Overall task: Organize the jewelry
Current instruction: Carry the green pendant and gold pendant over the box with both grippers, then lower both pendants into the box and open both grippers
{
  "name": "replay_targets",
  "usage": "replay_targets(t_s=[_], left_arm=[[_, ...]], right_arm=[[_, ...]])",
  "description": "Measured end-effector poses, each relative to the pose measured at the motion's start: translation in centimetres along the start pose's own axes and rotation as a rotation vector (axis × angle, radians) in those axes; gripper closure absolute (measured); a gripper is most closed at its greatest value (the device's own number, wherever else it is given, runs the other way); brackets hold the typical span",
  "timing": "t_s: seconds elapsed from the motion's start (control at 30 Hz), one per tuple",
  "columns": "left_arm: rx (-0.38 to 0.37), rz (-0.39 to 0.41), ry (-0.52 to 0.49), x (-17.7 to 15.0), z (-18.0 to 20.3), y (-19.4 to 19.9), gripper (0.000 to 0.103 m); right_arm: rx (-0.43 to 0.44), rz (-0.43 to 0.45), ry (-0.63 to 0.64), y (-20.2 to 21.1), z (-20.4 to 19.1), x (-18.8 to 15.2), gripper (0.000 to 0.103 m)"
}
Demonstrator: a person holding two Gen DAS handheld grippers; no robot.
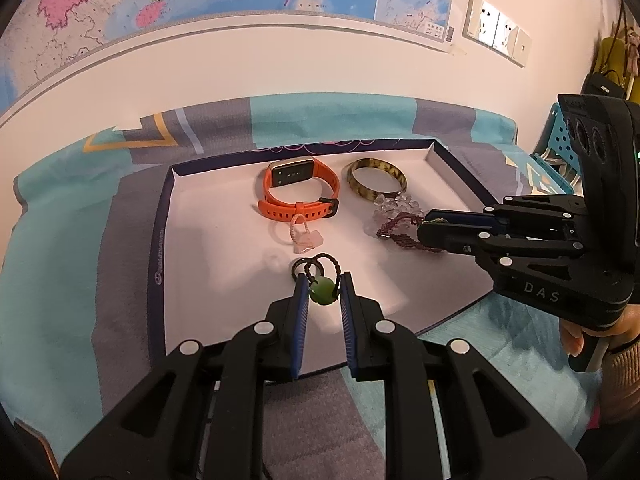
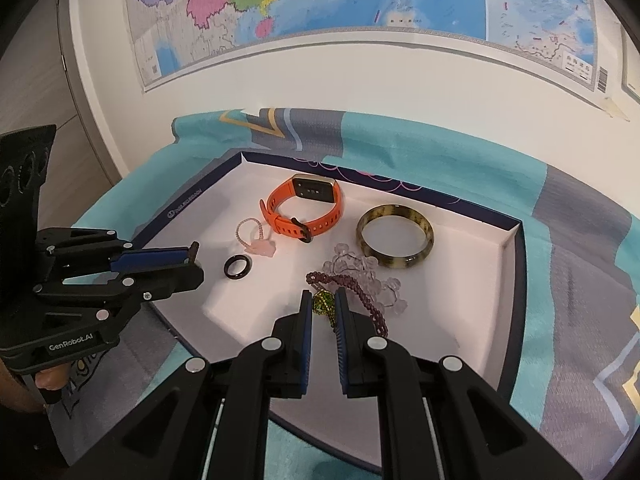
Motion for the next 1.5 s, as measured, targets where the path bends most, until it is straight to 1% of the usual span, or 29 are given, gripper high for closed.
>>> replay_targets(t_s=[0.47, 0.6, 0.73, 0.8, 0.87, 0.93, 1.0, 1.07, 1.13, 1.17, 1.23, 1.27, 1.4, 1.47, 1.5], left_arm=[[0.008, -0.026, 0.017, 0.1, -0.3, -1.1, 0.087], [0.013, -0.035, 0.020, 0.0, -0.3, -1.5, 0.086], [0.018, -0.043, 0.025, -0.2, -0.5, -1.8, 0.086], [0.008, -0.044, 0.037, -0.2, -0.6, -1.8, 0.086], [-0.004, -0.044, 0.052, -0.2, -0.8, -1.7, 0.086], [0.003, -0.032, 0.060, -0.2, -1.0, -1.2, 0.078], [0.002, -0.015, 0.063, -0.2, -1.1, -0.4, 0.074], [-0.009, 0.002, 0.059, -0.4, -0.9, 0.5, 0.072], [-0.027, 0.018, 0.045, -0.8, -0.5, 1.5, 0.070], [-0.039, 0.028, 0.031, -1.0, -0.1, 2.2, 0.070], [-0.082, 0.041, -0.003, -1.7, 0.8, 3.3, 0.065], [-0.099, 0.046, -0.026, -2.1, 1.4, 3.8, 0.065], [-0.155, 0.036, -0.093, -3.9, 3.4, 4.7, 0.061], [-0.169, 0.021, -0.128, -5.0, 4.5, 4.5, 0.051], [-0.164, 0.016, -0.135, -5.4, 4.8, 4.3, 0.039]], right_arm=[[-0.021, -0.021, 0.013, -1.2, 0.2, 0.2, 0.093], [-0.045, -0.018, 0.019, -1.6, 0.4, 0.3, 0.093], [-0.054, -0.026, 0.022, -2.0, 0.5, 0.2, 0.092], [-0.058, -0.026, 0.019, -2.1, 0.6, 0.2, 0.091], [-0.056, -0.027, 0.011, -2.2, 0.7, 0.2, 0.088], [-0.056, -0.019, 0.007, -1.9, 0.7, 0.2, 0.088], [-0.050, 0.004, -0.005, -1.0, 0.8, 0.2, 0.085], [-0.047, 0.026, -0.014, -0.1, 0.8, 0.2, 0.081], [-0.037, 0.046, -0.024, 1.0, 0.7, 0.1, 0.080], [-0.033, 0.052, -0.025, 1.5, 0.6, 0.0, 0.080], [-0.022, 0.062, -0.023, 2.5, 0.4, -0.6, 0.080], [-0.013, 0.067, -0.021, 3.1, 0.2, -0.9, 0.080], [0.029, 0.073, -0.012, 5.0, -0.6, -2.6, 0.079], [0.045, 0.069, -0.015, 5.6, -0.9, -3.6, 0.078], [0.052, 0.064, -0.021, 5.8, -1.0, -4.2, 0.078]])
Point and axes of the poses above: each gripper's, at about its wrist camera, not at the fingertips, and y roughly against the way its jaws point, z to its right, x to its top, the point moved 4 cm from there along -y, roughly the way its jaws point, and after that the axes turned 3 degrees about -y, right-handed, at the moved point
